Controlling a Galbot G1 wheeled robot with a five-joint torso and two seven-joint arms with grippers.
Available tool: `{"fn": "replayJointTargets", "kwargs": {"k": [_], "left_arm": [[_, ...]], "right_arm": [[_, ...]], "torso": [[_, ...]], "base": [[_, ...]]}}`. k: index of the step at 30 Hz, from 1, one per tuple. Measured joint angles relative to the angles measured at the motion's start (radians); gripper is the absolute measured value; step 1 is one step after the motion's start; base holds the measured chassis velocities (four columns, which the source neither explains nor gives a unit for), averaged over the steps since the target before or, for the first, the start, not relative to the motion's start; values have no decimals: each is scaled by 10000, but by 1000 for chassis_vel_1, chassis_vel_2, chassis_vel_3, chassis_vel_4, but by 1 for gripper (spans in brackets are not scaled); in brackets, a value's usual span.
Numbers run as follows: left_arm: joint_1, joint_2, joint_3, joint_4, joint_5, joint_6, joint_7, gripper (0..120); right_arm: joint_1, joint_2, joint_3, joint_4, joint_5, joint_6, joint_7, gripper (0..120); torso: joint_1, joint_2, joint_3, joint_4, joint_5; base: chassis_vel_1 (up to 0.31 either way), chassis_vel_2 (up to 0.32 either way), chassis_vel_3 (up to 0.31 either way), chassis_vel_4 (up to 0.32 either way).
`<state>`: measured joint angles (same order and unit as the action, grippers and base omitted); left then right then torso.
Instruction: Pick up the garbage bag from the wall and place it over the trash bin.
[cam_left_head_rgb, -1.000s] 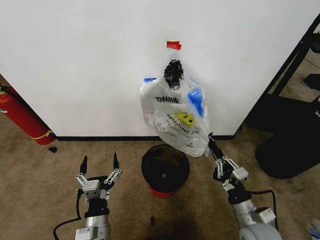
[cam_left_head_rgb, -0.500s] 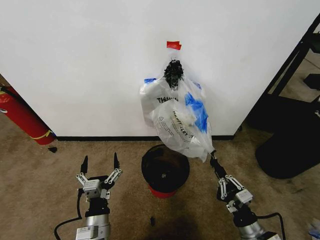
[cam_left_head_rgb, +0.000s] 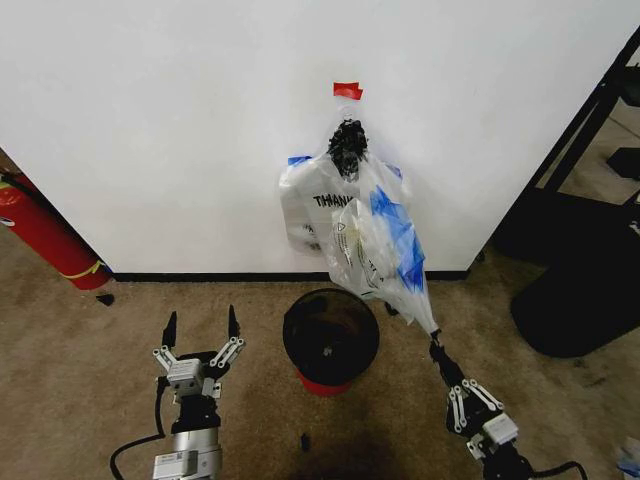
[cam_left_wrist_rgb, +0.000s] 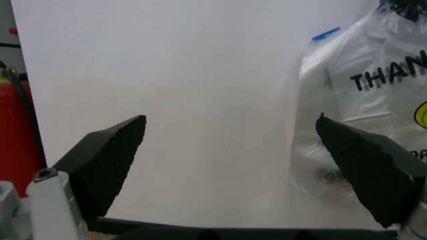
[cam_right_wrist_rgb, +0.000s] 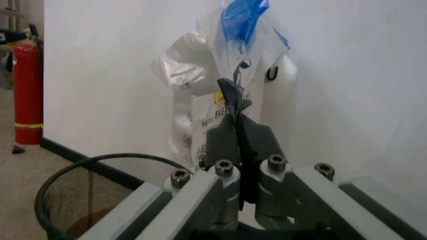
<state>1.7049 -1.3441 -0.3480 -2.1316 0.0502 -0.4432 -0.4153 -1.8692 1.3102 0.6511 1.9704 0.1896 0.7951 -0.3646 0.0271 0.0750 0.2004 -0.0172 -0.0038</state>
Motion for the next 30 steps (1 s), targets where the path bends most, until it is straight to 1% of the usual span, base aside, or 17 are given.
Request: {"fn": "replayJointTargets", "kwargs": {"k": [5, 16, 22, 24, 28, 29, 30], "left_arm": [[-28, -2, 58, 35, 7, 13, 1, 100], [-25, 72, 72, 56, -19, 30, 3, 100], [-35, 167, 317, -69, -204, 127, 0, 100], [-93, 479, 535, -458, -574, 377, 48, 100], [-569, 1834, 908, -1508, -1828, 1182, 297, 100], [-569, 1834, 908, -1508, -1828, 1182, 297, 100], [-712, 2200, 949, -1723, -2132, 1378, 341, 100]], "right_arm": [[-155, 42, 134, -134, -44, 273, -169, 0], [-177, 83, 331, -450, -277, 315, -337, 0], [157, 121, 326, -480, -331, 299, -228, 0], [473, 155, 275, -411, -388, 89, -61, 0], [1187, 123, 58, -209, -868, -589, 372, 0], [1187, 123, 58, -209, -868, -589, 372, 0], [1310, 99, 22, -180, -968, -681, 444, 0]], "torso": [[0, 0, 0, 0, 0], [0, 0, 0, 0, 0], [0, 0, 0, 0, -1], [0, 0, 0, 2, 0], [0, 0, 2, 2, -2], [0, 0, 2, 2, -2], [0, 0, 2, -2, -1]], "base": [[0, 0, 0, 0], [0, 0, 0, 0], [0, 0, 0, 0], [0, 0, 0, 0], [0, 0, 0, 0], [0, 0, 0, 0], [0, 0, 0, 0]]}}
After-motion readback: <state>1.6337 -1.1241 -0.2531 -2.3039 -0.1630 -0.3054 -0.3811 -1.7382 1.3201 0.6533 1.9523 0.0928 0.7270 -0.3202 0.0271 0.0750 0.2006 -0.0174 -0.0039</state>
